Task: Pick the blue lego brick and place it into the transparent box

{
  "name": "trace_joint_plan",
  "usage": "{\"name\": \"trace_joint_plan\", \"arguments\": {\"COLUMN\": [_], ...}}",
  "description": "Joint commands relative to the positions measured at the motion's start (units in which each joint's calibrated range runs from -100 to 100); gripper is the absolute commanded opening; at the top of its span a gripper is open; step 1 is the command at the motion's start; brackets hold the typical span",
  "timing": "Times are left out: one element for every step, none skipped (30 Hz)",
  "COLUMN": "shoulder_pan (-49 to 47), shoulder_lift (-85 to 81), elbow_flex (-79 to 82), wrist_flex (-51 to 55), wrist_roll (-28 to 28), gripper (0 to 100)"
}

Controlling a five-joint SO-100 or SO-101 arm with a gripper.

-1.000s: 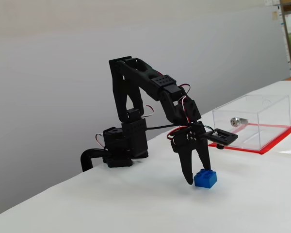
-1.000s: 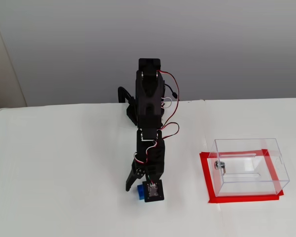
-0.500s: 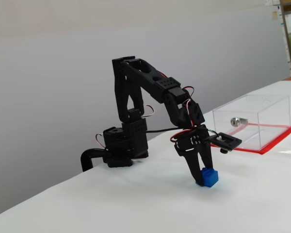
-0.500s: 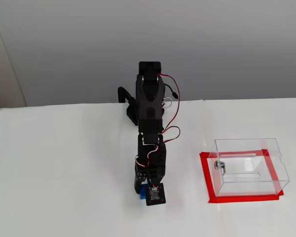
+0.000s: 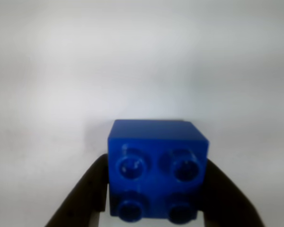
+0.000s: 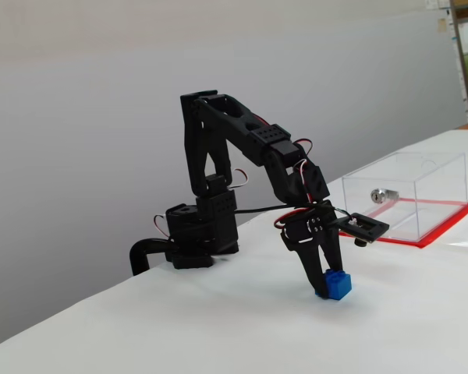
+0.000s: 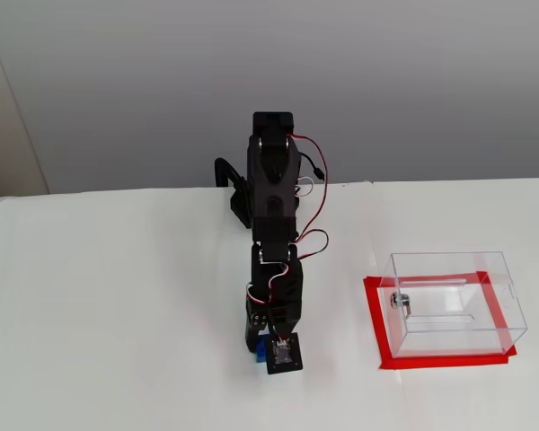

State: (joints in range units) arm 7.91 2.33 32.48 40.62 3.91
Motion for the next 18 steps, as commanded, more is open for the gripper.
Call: {"name": "trace_joint_plan", "arguments": {"shoulder_pan": [-0.8, -1.1, -1.2, -1.6, -2.0, -2.3, -2.4, -2.4, -2.5, -2.5, -3.1, -3.4, -3.7, -3.9, -4.4, -4.8, -5.2, -5.3], "shoulder_lift": [-1.5, -2.0, -3.0, -4.2, -5.4, -6.7, -7.8, -8.9, -10.1, -11.3, -12.6, -13.9, -15.5, -16.9, -18.3, -19.4, -20.7, -22.1], "elbow_flex": [-3.6, -4.4, -5.2, -5.7, -6.2, -6.5, -7.1, -7.8, -8.5, -9.0, -9.2, -9.5, -9.6, -9.9, -10.1, -10.1, -10.1, -10.1], "wrist_flex": [-0.7, -0.5, -0.3, -0.2, -0.4, -0.6, -0.7, -0.5, -0.1, 0.0, 0.0, 0.0, 0.0, 0.0, 0.0, 0.0, 0.0, 0.0], "wrist_roll": [0.2, 0.2, 0.0, -0.1, -0.2, -0.2, -0.3, -0.7, -1.2, -1.6, -1.7, -1.8, -1.8, -1.9, -1.9, -1.9, -1.9, -1.9], "gripper": [9, 9, 9, 9, 9, 9, 9, 9, 9, 9, 9, 9, 9, 9, 9, 9, 9, 9]}}
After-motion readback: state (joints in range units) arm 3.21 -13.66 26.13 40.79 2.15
